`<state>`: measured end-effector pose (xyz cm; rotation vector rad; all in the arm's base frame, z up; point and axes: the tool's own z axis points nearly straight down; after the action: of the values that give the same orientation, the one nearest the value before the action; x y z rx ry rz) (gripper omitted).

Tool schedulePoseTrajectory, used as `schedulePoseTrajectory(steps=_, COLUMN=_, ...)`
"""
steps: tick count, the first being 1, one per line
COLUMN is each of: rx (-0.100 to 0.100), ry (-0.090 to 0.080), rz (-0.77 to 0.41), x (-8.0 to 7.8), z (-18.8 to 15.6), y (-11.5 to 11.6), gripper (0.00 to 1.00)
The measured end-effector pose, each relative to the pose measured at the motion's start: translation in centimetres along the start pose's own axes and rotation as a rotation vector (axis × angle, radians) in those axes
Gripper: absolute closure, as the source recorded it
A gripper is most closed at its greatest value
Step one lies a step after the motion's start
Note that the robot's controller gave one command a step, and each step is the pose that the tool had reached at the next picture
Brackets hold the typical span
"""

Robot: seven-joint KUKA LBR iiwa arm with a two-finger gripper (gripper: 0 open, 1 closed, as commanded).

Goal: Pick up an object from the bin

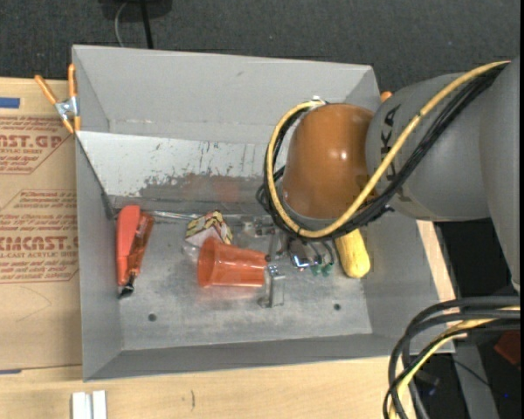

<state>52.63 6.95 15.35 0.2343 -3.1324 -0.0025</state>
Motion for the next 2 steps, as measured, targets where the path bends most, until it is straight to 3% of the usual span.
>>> schedulePoseTrajectory(steps=1, rx=0.003, ry=-0.005, rz=0.032, x=-0.6, z=2.3, y=0.1, gripper=0.0)
schedulePoseTrajectory(steps=2, rx=0.0, ry=-0.004, rz=0.018, x=-0.5, z=7.1, y=0.4, gripper=0.0)
